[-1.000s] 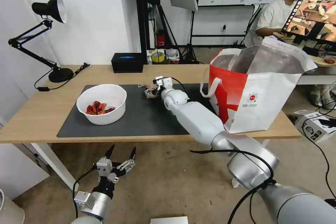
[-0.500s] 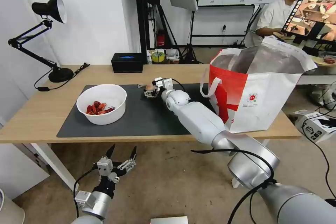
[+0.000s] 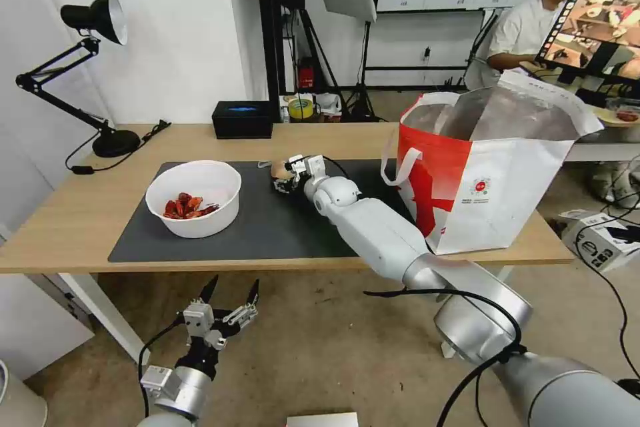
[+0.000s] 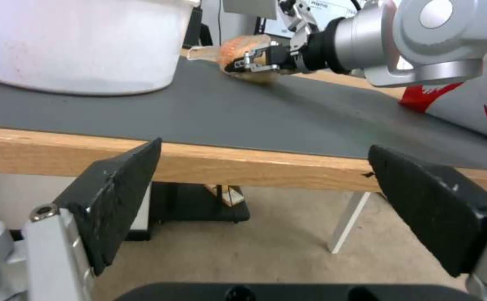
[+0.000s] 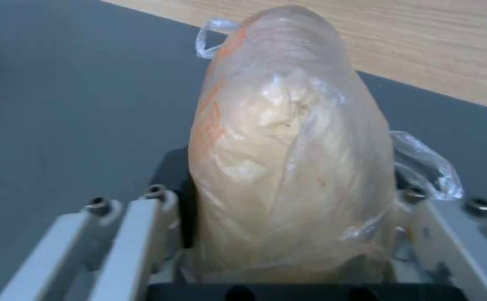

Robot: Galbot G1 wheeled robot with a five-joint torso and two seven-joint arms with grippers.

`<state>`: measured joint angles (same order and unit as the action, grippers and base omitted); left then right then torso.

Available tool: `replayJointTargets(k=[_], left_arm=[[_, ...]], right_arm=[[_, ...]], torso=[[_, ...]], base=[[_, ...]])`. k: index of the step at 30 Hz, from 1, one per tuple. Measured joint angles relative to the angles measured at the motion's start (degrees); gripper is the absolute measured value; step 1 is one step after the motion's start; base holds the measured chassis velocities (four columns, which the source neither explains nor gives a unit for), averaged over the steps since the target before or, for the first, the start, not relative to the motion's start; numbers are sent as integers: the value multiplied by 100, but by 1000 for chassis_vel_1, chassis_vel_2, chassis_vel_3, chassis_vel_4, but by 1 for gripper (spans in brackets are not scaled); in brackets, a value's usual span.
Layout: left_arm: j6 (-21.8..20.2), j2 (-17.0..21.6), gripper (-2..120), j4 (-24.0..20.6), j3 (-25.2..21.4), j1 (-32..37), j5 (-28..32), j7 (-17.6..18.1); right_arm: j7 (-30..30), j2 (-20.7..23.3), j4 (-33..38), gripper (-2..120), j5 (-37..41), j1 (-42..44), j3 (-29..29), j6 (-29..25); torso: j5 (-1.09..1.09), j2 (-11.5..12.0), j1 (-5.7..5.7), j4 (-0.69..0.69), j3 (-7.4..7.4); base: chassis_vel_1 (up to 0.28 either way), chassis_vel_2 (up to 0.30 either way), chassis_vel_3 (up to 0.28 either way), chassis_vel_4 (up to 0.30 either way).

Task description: Pick up the trash from the table and place it into the takeout bag.

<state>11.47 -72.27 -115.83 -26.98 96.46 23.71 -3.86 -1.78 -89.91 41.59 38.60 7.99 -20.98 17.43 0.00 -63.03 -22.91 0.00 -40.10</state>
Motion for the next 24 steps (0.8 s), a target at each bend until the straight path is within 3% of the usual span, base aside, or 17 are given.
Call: replayJointTargets(k=[7,11,12,16,18,19,20,23,24], left_arm=[[1,-2,100,-14,5,5,-11,0],[1,0,100,-19,6,10,-15,1],[1,-3,100,-21,7,16,-23,2],[3,-18,100,-29,26,30,-55,3],[4,-20,100,-31,31,32,-61,5],[4,-24,100,-40,47,36,-79,5],[4,-24,100,-40,47,36,-79,5],[4,-26,100,-55,76,64,-113,9],[4,-26,100,-55,76,64,-113,9]], right_arm=[[157,232,544,22,45,191,8,100],[299,512,1111,14,52,386,5,84],[452,804,1683,9,16,586,37,-40],[715,1397,2761,8,-260,1042,212,-387],[769,1500,2968,8,-309,1123,259,-449],[942,1819,3622,8,-452,1359,391,-628],[942,1819,3622,8,-452,1359,391,-628],[1263,2432,4792,8,-637,1858,757,-1008],[1263,2432,4792,8,-637,1858,757,-1008]], torso=[[0,0,0,0,0],[1,0,0,1,0],[1,0,0,0,0],[2,0,0,0,0],[1,0,0,-2,0],[3,0,0,-1,0],[3,0,0,-1,0],[2,-1,0,-1,0],[2,-1,0,-1,0]], base=[[0,0,0,0],[0,0,0,0],[0,0,0,0],[0,0,0,0],[0,0,0,0],[0,0,0,0],[0,0,0,0],[0,0,0,0],[0,0,0,0]])
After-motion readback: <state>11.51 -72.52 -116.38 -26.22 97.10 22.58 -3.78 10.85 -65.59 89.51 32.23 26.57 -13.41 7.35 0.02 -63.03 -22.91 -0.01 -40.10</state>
